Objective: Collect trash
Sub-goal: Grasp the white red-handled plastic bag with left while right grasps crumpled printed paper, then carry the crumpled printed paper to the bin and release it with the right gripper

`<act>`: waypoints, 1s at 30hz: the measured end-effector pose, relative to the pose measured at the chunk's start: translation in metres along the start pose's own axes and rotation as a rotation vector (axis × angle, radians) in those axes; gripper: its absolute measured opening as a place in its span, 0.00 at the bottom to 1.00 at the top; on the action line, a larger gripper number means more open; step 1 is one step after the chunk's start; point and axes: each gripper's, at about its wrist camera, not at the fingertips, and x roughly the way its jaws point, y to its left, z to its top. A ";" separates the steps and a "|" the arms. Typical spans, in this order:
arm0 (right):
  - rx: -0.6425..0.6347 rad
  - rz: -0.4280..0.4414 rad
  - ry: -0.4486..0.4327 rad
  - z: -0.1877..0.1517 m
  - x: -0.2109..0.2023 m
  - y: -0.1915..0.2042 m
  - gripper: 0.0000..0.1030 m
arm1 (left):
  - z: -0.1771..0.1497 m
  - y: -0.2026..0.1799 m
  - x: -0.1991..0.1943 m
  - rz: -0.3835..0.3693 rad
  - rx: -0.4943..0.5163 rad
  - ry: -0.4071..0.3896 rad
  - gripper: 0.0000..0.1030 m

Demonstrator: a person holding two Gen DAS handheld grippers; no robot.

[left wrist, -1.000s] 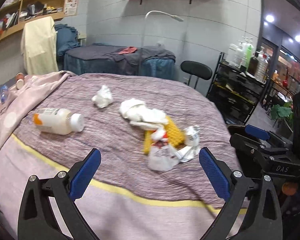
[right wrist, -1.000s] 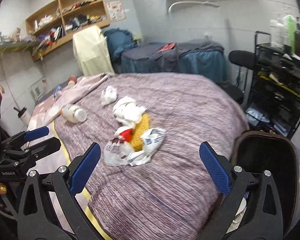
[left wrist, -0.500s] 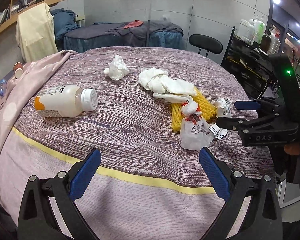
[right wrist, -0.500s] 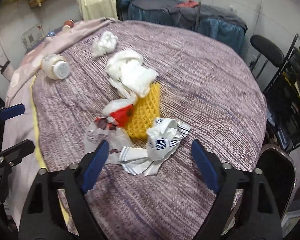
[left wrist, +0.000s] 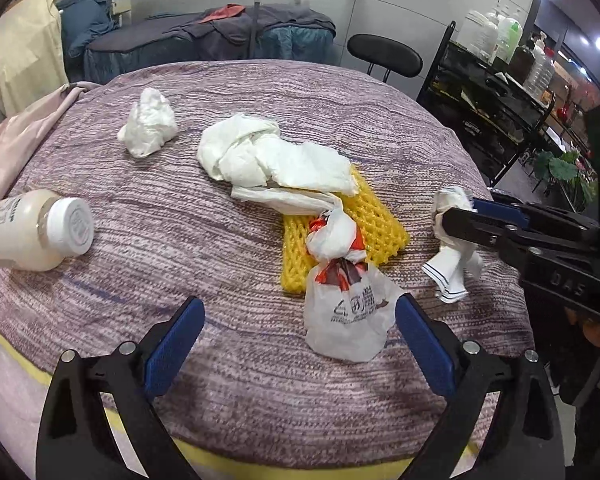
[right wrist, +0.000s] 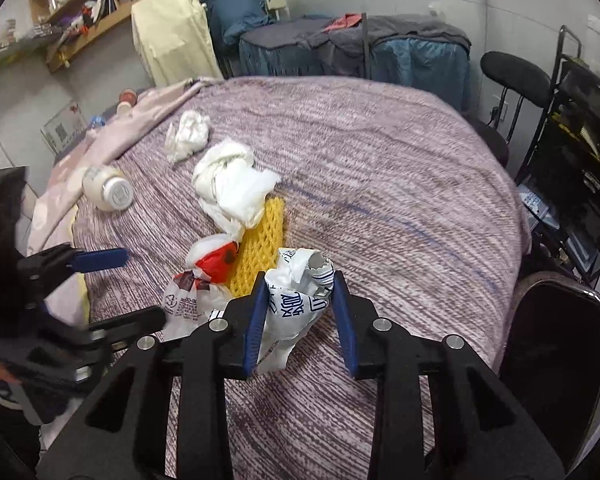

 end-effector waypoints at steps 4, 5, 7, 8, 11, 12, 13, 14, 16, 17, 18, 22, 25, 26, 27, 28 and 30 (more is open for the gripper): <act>0.025 0.001 -0.052 -0.003 -0.018 -0.005 0.32 | 0.016 -0.008 0.023 0.009 0.011 0.036 0.66; 0.033 0.003 -0.059 -0.005 -0.021 -0.006 0.32 | 0.019 -0.008 0.026 0.010 0.006 0.039 0.62; 0.047 0.004 -0.066 -0.009 -0.025 -0.009 0.32 | 0.022 -0.010 0.030 -0.005 0.007 0.039 0.41; 0.052 0.004 -0.069 -0.012 -0.026 -0.010 0.32 | 0.022 -0.012 0.030 -0.009 0.011 0.036 0.35; 0.074 0.004 -0.084 -0.020 -0.033 -0.016 0.32 | 0.020 -0.011 0.024 0.001 0.004 0.010 0.25; 0.083 0.006 -0.093 -0.022 -0.035 -0.018 0.32 | 0.019 -0.009 0.020 0.004 -0.005 -0.002 0.24; 0.092 0.007 -0.103 -0.025 -0.038 -0.020 0.32 | 0.017 -0.008 0.014 0.003 -0.017 -0.020 0.24; 0.099 0.007 -0.112 -0.028 -0.041 -0.022 0.32 | 0.016 -0.007 0.009 0.003 -0.022 -0.031 0.23; 0.119 0.013 -0.131 -0.033 -0.048 -0.026 0.32 | 0.010 -0.008 -0.004 0.009 -0.020 -0.063 0.23; 0.125 0.019 -0.140 -0.036 -0.051 -0.027 0.32 | 0.008 -0.009 -0.011 0.013 -0.018 -0.082 0.23; 0.129 0.021 -0.150 -0.038 -0.054 -0.028 0.32 | 0.006 -0.011 -0.017 0.016 -0.016 -0.098 0.23; 0.145 0.021 -0.189 -0.047 -0.071 -0.033 0.32 | -0.004 -0.016 -0.045 0.005 -0.039 -0.169 0.23; 0.164 0.024 -0.212 -0.053 -0.082 -0.038 0.32 | -0.008 -0.024 -0.062 -0.004 -0.045 -0.215 0.23; 0.169 0.025 -0.219 -0.055 -0.085 -0.040 0.32 | -0.009 -0.029 -0.066 -0.006 -0.044 -0.228 0.23; 0.173 0.026 -0.226 -0.056 -0.088 -0.041 0.32 | -0.010 -0.034 -0.069 -0.010 -0.044 -0.239 0.23; 0.178 0.026 -0.233 -0.058 -0.092 -0.043 0.32 | -0.010 -0.038 -0.073 -0.018 -0.045 -0.249 0.23; 0.187 0.025 -0.244 -0.063 -0.098 -0.046 0.32 | -0.012 -0.048 -0.079 -0.035 -0.038 -0.260 0.23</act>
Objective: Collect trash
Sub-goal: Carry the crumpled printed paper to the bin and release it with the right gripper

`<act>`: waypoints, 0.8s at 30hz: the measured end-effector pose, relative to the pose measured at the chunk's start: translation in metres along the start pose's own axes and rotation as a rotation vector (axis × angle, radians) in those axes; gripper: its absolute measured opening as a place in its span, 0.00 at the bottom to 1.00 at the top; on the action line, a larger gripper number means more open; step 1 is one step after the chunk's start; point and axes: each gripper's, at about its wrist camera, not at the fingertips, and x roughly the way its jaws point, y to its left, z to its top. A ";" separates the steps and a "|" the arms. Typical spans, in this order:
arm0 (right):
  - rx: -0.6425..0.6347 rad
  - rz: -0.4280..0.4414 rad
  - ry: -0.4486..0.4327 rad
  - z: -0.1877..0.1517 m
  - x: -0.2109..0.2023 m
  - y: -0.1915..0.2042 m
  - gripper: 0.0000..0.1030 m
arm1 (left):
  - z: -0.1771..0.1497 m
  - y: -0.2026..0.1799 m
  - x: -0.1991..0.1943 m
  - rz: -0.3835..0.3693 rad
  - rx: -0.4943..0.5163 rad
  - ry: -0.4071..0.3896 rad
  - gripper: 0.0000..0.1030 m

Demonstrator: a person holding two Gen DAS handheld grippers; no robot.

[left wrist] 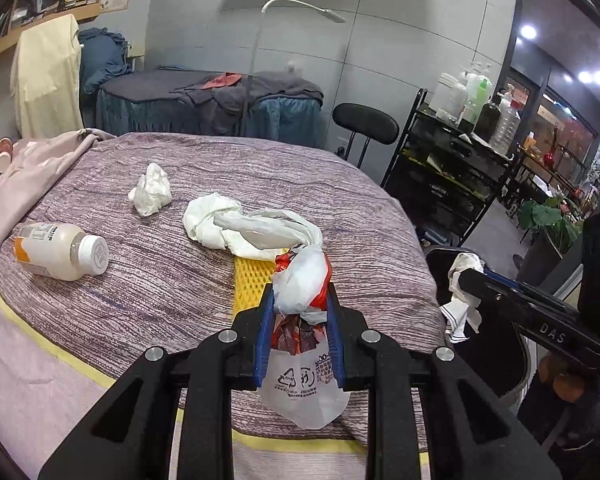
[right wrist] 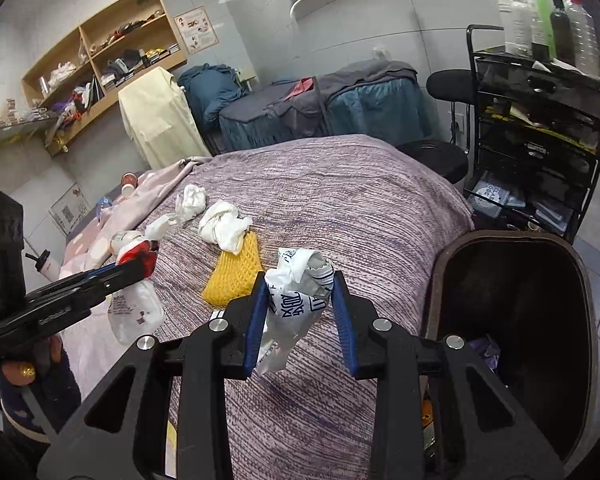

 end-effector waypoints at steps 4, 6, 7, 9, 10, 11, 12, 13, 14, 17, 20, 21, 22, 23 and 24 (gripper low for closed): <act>0.016 -0.012 -0.024 -0.006 -0.016 -0.009 0.32 | -0.003 -0.019 -0.010 -0.028 0.023 -0.021 0.23; 0.025 -0.020 -0.032 -0.009 -0.022 -0.015 0.32 | -0.004 -0.029 -0.013 -0.045 0.035 -0.024 0.23; 0.030 -0.025 -0.037 -0.010 -0.026 -0.019 0.32 | -0.005 -0.035 -0.013 -0.054 0.044 -0.023 0.23; 0.042 -0.038 -0.047 -0.011 -0.033 -0.027 0.32 | -0.007 -0.047 -0.012 -0.073 0.062 -0.023 0.23; 0.047 -0.043 -0.051 -0.012 -0.035 -0.030 0.32 | -0.007 -0.051 -0.012 -0.080 0.067 -0.022 0.23; 0.054 -0.049 -0.055 -0.012 -0.038 -0.034 0.32 | -0.007 -0.057 -0.011 -0.091 0.075 -0.022 0.23; 0.061 -0.056 -0.059 -0.013 -0.041 -0.039 0.32 | -0.008 -0.061 -0.010 -0.098 0.082 -0.021 0.23; 0.070 -0.065 -0.063 -0.015 -0.044 -0.044 0.32 | -0.008 -0.067 -0.008 -0.106 0.091 -0.019 0.23; 0.078 -0.073 -0.066 -0.016 -0.047 -0.049 0.32 | -0.009 -0.073 -0.007 -0.114 0.099 -0.016 0.23; 0.105 -0.101 -0.072 -0.021 -0.054 -0.064 0.32 | -0.010 -0.087 -0.002 -0.138 0.121 -0.009 0.23; 0.129 -0.138 -0.075 -0.025 -0.060 -0.079 0.32 | -0.012 -0.100 0.002 -0.159 0.143 -0.007 0.23; 0.135 -0.155 -0.075 -0.027 -0.061 -0.084 0.32 | -0.013 -0.104 0.002 -0.165 0.151 -0.004 0.23; 0.141 -0.173 -0.074 -0.029 -0.063 -0.090 0.32 | -0.013 -0.109 0.005 -0.171 0.160 -0.002 0.23; 0.148 -0.187 -0.073 -0.031 -0.064 -0.095 0.32 | -0.014 -0.112 0.005 -0.175 0.165 0.001 0.23; 0.157 -0.203 -0.070 -0.032 -0.064 -0.101 0.32 | -0.015 -0.116 0.006 -0.180 0.170 0.004 0.23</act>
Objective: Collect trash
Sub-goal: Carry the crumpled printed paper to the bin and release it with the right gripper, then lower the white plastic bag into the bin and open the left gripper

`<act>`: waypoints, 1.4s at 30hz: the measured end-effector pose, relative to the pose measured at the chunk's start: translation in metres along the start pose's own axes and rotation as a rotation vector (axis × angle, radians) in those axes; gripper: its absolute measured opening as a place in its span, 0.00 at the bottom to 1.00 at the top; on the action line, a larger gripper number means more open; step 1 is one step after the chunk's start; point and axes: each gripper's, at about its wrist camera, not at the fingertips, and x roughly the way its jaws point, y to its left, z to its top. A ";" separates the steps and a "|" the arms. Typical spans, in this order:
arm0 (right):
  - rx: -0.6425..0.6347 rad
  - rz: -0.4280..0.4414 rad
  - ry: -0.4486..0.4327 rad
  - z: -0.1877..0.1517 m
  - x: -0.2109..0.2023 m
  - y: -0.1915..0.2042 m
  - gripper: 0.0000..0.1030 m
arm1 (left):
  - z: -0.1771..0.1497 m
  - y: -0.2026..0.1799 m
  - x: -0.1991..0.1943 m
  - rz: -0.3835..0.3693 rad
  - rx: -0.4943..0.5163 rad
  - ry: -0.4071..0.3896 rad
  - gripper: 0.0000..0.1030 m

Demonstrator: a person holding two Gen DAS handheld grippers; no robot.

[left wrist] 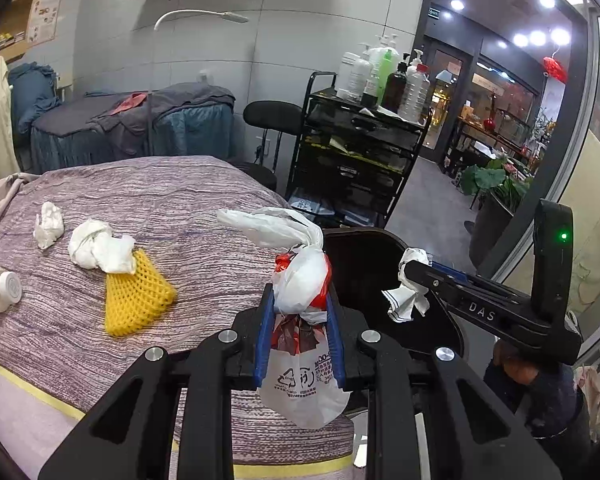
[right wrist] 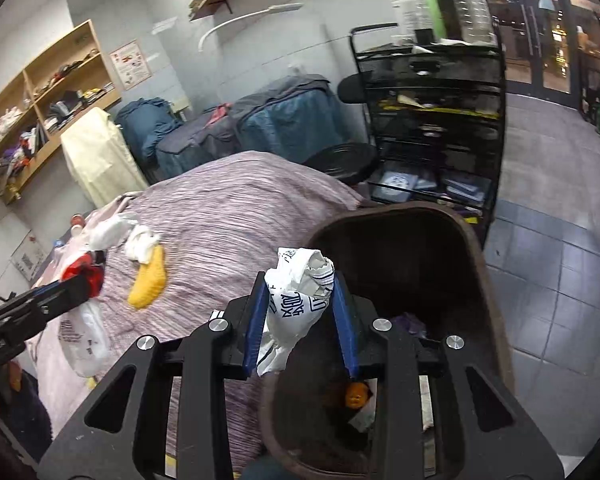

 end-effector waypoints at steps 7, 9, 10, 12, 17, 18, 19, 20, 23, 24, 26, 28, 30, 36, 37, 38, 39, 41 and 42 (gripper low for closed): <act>0.035 -0.126 0.026 -0.012 0.013 -0.039 0.32 | -0.001 -0.021 0.016 -0.037 0.033 0.029 0.23; 0.038 -0.153 0.039 -0.016 0.019 -0.047 0.32 | -0.002 -0.027 0.019 -0.042 0.043 0.036 0.23; 0.047 -0.159 0.047 -0.019 0.023 -0.052 0.32 | -0.002 -0.030 0.021 -0.044 0.050 0.040 0.23; 0.061 -0.162 0.063 -0.022 0.028 -0.058 0.32 | -0.004 -0.035 0.024 -0.051 0.058 0.047 0.23; 0.094 -0.173 0.064 -0.028 0.033 -0.063 0.58 | -0.005 -0.044 0.033 -0.059 0.079 0.067 0.23; 0.106 -0.179 0.060 -0.029 0.032 -0.066 0.61 | -0.006 -0.045 0.034 -0.060 0.081 0.072 0.23; 0.109 -0.189 0.056 -0.029 0.031 -0.066 0.63 | -0.006 -0.046 0.037 -0.062 0.084 0.078 0.23; 0.109 -0.196 0.053 -0.029 0.031 -0.067 0.63 | -0.007 -0.047 0.038 -0.063 0.086 0.082 0.23; 0.128 -0.203 0.039 -0.028 0.025 -0.072 0.67 | -0.008 -0.049 0.043 -0.066 0.091 0.096 0.23; 0.132 -0.206 0.032 -0.028 0.022 -0.074 0.67 | -0.008 -0.050 0.045 -0.068 0.093 0.100 0.23; 0.139 -0.213 0.018 -0.027 0.015 -0.076 0.68 | -0.006 -0.053 0.049 -0.077 0.097 0.109 0.23; 0.148 -0.219 0.000 -0.025 0.007 -0.079 0.70 | -0.004 -0.057 0.053 -0.085 0.105 0.116 0.23; 0.151 -0.228 -0.017 -0.023 0.000 -0.081 0.72 | -0.002 -0.061 0.059 -0.097 0.116 0.126 0.23; 0.179 -0.255 -0.057 -0.019 -0.017 -0.092 0.74 | -0.002 -0.076 0.078 -0.125 0.146 0.171 0.23; 0.185 -0.260 -0.062 -0.018 -0.019 -0.094 0.74 | -0.002 -0.078 0.081 -0.132 0.147 0.181 0.23; 0.191 -0.264 -0.065 -0.018 -0.021 -0.096 0.74 | -0.003 -0.080 0.085 -0.133 0.151 0.188 0.23; 0.195 -0.268 -0.067 -0.018 -0.022 -0.097 0.74 | -0.003 -0.082 0.088 -0.130 0.159 0.192 0.23; 0.205 -0.274 -0.072 -0.019 -0.025 -0.101 0.74 | -0.003 -0.086 0.093 -0.127 0.170 0.201 0.23; 0.209 -0.277 -0.074 -0.019 -0.027 -0.102 0.74 | -0.003 -0.087 0.096 -0.127 0.171 0.206 0.23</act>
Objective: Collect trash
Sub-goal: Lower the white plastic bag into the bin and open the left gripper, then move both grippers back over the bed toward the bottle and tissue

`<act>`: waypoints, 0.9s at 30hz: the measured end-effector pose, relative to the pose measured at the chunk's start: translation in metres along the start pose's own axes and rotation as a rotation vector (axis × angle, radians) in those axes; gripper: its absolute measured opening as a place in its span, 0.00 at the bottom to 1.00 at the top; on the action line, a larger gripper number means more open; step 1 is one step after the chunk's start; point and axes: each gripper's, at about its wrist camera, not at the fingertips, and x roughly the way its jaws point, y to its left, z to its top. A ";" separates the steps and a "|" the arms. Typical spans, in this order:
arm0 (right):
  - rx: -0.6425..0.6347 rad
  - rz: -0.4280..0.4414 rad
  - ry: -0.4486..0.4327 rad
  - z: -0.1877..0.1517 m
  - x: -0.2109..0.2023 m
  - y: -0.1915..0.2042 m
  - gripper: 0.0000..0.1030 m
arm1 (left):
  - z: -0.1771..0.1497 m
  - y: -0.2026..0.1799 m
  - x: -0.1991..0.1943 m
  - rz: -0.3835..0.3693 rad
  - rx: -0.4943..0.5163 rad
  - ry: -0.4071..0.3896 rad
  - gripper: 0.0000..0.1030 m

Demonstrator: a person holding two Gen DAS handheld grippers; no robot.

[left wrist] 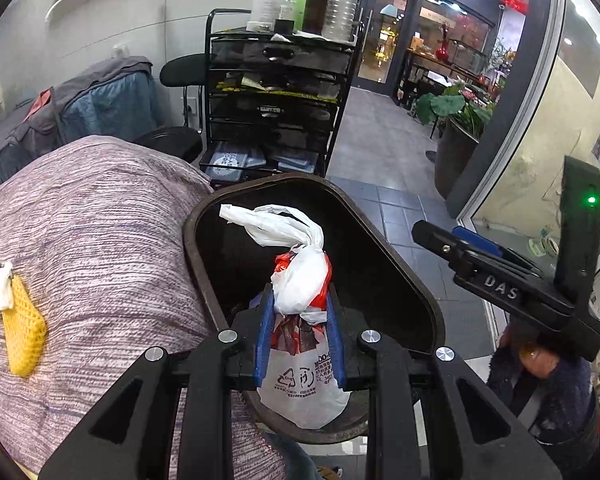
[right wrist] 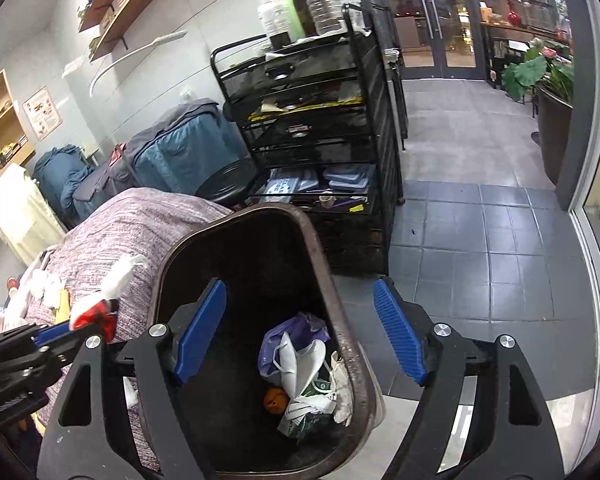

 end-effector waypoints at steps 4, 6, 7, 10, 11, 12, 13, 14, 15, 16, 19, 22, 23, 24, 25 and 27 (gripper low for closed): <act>0.012 -0.012 0.003 0.000 -0.003 -0.007 0.75 | 0.003 -0.004 0.010 -0.008 0.006 0.021 0.23; 0.015 -0.017 0.004 0.000 -0.003 -0.009 0.75 | 0.003 -0.004 0.014 -0.014 0.003 0.029 0.23; 0.016 -0.019 0.004 0.000 -0.004 -0.009 0.75 | 0.004 -0.005 0.016 -0.017 0.001 0.032 0.23; 0.022 -0.021 0.002 0.000 -0.005 -0.010 0.75 | 0.003 -0.005 0.019 -0.010 0.003 0.030 0.27; 0.023 -0.022 0.000 0.000 -0.005 -0.011 0.75 | 0.002 -0.005 0.020 -0.007 0.006 0.032 0.29; 0.024 -0.024 -0.002 0.000 -0.006 -0.011 0.75 | 0.001 -0.005 0.020 -0.002 0.013 0.033 0.34; 0.024 -0.025 -0.003 0.001 -0.006 -0.011 0.75 | 0.000 -0.005 0.020 0.002 0.018 0.032 0.42; 0.024 -0.025 -0.003 0.001 -0.006 -0.011 0.75 | -0.001 -0.005 0.019 0.008 0.022 0.025 0.48; 0.024 -0.026 -0.004 0.001 -0.006 -0.010 0.75 | 0.000 -0.005 0.019 0.009 0.021 0.018 0.59; 0.025 -0.026 -0.005 0.001 -0.006 -0.011 0.75 | -0.001 -0.005 0.017 0.010 0.016 0.008 0.68; 0.025 -0.028 -0.006 0.001 -0.007 -0.009 0.78 | 0.000 -0.005 0.013 0.006 0.012 -0.015 0.77; 0.027 -0.024 -0.004 0.001 -0.008 -0.008 0.78 | 0.001 -0.005 0.009 0.013 0.021 -0.038 0.85; 0.028 -0.024 -0.005 0.001 -0.008 -0.008 0.78 | 0.000 -0.005 0.008 0.018 0.022 -0.047 0.85; 0.030 -0.025 -0.006 0.001 -0.009 -0.007 0.78 | 0.000 -0.005 0.005 0.021 0.022 -0.054 0.87; 0.032 -0.022 -0.009 0.002 -0.009 -0.007 0.78 | 0.000 -0.005 0.004 0.022 0.022 -0.060 0.88; 0.033 -0.014 -0.014 0.002 -0.010 -0.006 0.79 | 0.000 -0.004 -0.003 0.023 0.023 -0.078 0.90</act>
